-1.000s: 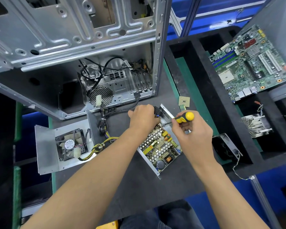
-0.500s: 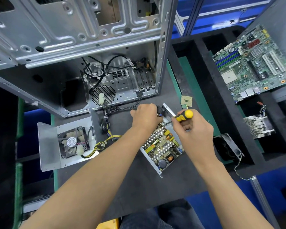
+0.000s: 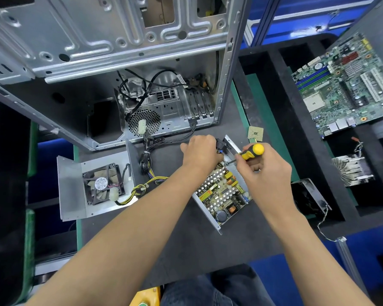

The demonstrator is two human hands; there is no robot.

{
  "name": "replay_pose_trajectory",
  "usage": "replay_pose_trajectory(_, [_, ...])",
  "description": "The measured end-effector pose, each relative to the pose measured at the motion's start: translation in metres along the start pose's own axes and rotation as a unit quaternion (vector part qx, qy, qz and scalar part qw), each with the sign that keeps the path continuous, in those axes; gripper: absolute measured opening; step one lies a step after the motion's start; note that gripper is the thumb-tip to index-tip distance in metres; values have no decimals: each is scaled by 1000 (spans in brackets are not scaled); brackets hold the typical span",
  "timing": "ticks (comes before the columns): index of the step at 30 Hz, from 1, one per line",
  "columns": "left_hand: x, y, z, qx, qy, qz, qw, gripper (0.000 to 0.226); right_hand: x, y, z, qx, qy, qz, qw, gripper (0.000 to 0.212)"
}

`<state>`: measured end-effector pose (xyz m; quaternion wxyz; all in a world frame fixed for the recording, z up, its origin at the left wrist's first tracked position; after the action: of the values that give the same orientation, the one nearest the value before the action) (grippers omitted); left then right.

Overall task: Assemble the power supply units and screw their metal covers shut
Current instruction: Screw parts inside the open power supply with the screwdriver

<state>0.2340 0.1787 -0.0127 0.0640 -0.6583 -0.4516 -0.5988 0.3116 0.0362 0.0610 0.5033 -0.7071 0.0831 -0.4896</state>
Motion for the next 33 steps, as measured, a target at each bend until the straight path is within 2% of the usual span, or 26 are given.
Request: replay_pose_trajectory(33, [3,4,-2,-10,-19,-15,1000,21,-7,-10,10,0,-36,-21,999,19])
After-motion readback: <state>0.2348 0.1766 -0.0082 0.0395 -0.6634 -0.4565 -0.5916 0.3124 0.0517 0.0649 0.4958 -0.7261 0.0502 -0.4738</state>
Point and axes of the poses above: each hand's wrist, its own z-axis towards the middle knuckle, its own x-axis out of the back of the hand, y = z × x, the point moved 8 cm from there along z, towards the middle knuckle, and after that the axes turned 12 degrees about -x, right-handed, at the moved point
